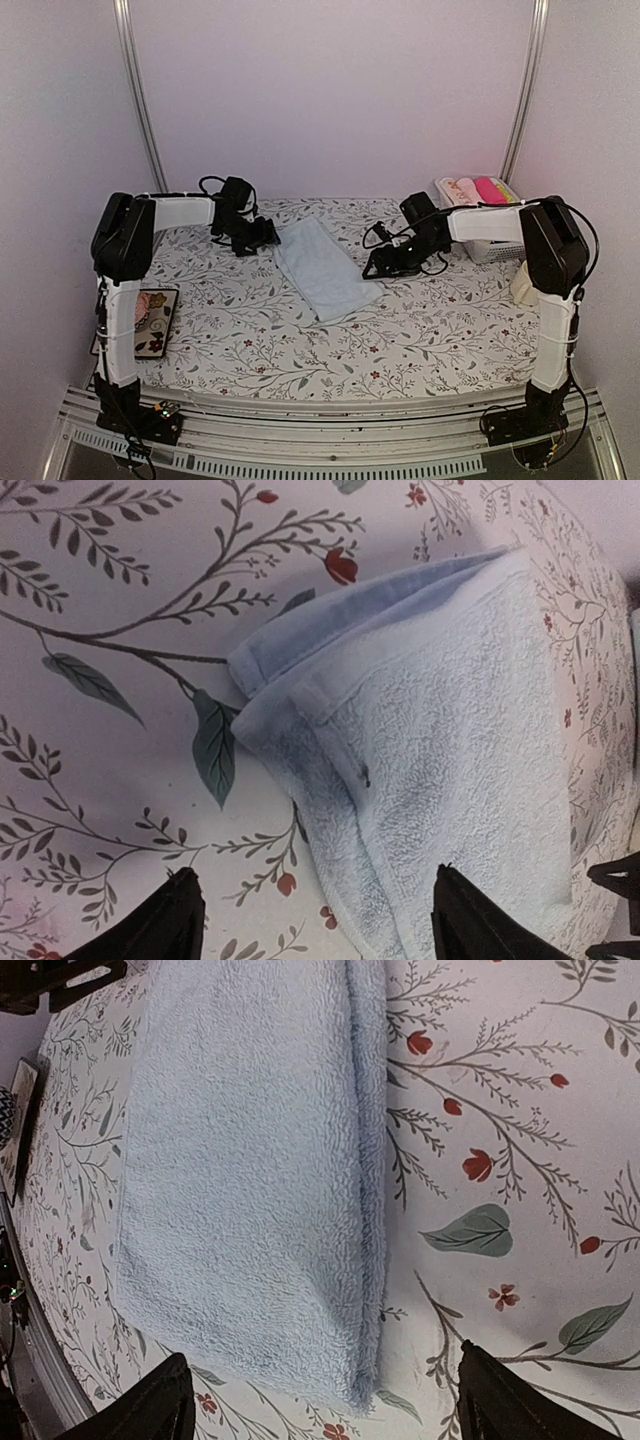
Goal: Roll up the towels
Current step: Rotate the towel at the center of the board.
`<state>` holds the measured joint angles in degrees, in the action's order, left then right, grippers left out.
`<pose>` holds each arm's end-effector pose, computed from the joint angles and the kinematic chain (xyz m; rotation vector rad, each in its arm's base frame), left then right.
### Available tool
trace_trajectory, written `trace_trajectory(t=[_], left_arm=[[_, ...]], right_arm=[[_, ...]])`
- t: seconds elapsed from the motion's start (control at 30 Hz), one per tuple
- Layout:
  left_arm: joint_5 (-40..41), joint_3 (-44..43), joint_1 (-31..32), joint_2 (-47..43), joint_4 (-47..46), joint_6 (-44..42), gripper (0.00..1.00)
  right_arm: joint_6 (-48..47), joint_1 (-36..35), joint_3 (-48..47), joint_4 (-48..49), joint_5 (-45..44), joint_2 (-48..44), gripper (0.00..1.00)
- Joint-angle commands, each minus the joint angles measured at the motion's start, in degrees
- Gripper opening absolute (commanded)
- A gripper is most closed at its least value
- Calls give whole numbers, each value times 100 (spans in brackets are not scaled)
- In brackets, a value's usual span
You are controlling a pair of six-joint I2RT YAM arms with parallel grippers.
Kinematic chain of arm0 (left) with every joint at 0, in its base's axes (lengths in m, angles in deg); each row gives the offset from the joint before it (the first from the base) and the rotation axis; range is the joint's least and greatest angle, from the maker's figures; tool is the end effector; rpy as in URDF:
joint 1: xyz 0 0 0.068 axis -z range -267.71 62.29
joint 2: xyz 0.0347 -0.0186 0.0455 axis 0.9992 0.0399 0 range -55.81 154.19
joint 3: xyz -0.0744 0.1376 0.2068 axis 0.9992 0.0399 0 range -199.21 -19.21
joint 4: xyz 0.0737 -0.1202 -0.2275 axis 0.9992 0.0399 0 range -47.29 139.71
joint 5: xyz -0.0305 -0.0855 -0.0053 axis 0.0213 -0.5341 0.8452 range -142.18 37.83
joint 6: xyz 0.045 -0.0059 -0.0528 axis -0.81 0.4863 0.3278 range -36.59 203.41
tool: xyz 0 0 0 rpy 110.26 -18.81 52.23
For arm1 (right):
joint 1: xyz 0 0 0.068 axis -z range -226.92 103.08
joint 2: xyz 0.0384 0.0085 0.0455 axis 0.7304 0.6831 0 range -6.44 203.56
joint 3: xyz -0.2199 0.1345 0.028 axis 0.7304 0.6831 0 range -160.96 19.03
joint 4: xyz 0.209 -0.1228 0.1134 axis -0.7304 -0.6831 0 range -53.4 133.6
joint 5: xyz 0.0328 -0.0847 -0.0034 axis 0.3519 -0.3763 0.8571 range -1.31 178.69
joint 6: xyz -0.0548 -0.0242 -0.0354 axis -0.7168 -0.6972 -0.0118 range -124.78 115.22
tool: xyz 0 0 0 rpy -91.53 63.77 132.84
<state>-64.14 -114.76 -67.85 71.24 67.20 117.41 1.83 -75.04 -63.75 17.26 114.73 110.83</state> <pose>0.4558 -0.1771 0.1255 -0.2408 2.6289 -0.6118 0.3734 0.2277 0.1338 -0.6586 2.6031 0.7999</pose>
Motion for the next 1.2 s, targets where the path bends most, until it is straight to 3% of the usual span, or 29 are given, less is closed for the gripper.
trace_trajectory(t=[0.0,0.27,0.53,0.67,0.8,0.93,1.07,1.17], left_arm=[[-175,-360,19,402,-45,146,78],[-444,-1011,129,1142,-425,74,77],[-869,-2297,456,2249,-434,-56,76],[-752,-2725,517,2474,-353,-66,77],[-403,-2467,353,2030,-540,-319,82],[70,-2284,104,1364,-450,-1013,96],[484,-1543,32,292,-841,-2088,97],[206,-663,36,-623,-1359,-2994,97]], right_arm=[[13,-52,168,229,177,236,91],[-153,-257,369,327,530,243,91],[-168,-556,962,466,694,-149,91],[-88,-598,1092,339,302,-455,91],[-218,-603,1175,270,-193,-834,93],[-541,-599,1215,271,-861,-1146,99],[-1025,-598,1308,710,-1903,-1766,99],[-1493,-591,1309,1300,-2664,-2252,99]])
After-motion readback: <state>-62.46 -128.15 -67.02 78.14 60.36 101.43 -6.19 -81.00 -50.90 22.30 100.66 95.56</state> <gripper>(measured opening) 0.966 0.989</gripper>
